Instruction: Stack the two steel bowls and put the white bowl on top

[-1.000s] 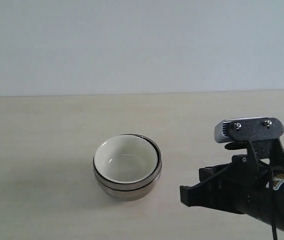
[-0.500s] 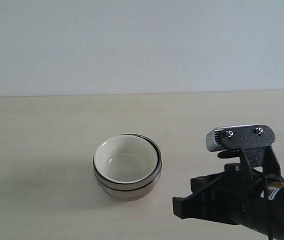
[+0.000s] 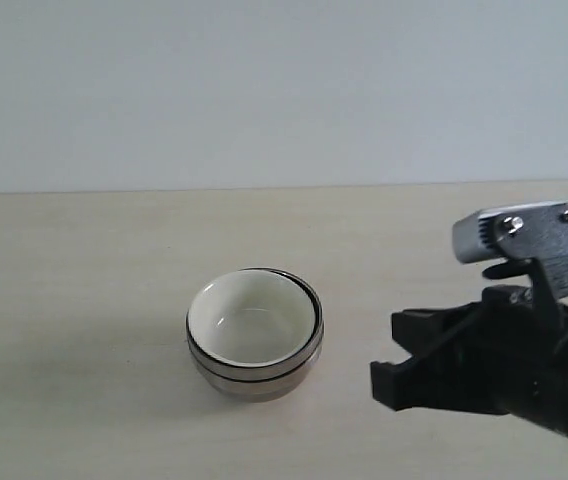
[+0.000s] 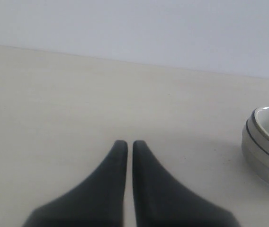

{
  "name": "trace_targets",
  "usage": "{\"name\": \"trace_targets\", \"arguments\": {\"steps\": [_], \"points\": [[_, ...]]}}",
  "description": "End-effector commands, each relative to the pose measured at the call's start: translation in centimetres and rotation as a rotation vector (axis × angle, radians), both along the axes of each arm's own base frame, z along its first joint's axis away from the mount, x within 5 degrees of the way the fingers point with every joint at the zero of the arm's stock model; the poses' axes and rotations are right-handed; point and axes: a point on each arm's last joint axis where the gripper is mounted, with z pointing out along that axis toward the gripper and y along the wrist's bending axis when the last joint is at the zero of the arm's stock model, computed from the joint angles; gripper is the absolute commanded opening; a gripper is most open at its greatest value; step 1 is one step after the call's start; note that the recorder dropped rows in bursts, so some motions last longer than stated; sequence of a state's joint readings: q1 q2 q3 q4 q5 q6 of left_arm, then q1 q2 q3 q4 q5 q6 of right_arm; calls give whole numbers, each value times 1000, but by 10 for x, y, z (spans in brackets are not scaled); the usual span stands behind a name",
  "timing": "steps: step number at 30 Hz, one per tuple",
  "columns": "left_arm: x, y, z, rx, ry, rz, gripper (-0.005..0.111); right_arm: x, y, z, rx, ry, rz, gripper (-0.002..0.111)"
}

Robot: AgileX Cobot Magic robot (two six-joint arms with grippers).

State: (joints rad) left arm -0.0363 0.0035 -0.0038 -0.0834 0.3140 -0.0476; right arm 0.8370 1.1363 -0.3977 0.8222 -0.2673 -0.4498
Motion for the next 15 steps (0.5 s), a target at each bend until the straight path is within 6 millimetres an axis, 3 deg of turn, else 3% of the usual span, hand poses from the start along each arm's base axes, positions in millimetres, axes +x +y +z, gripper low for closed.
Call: {"name": "trace_targets", "arguments": {"steps": [1, 4, 7, 10, 15], "points": [[0, 0, -1, 0, -3, 3, 4, -7, -23, 20, 11, -121, -11, 0], [0, 0, -1, 0, -3, 3, 4, -22, -61, 16, 46, -161, -115, 0], [0, 0, -1, 0, -3, 3, 4, -39, -87, -1, 49, -189, -192, 0], [0, 0, -1, 0, -3, 3, 4, -55, -107, -17, 70, -244, -277, 0], [0, 0, -1, 0, -3, 3, 4, -72, -123, -11, 164, -399, -350, 0]]}}
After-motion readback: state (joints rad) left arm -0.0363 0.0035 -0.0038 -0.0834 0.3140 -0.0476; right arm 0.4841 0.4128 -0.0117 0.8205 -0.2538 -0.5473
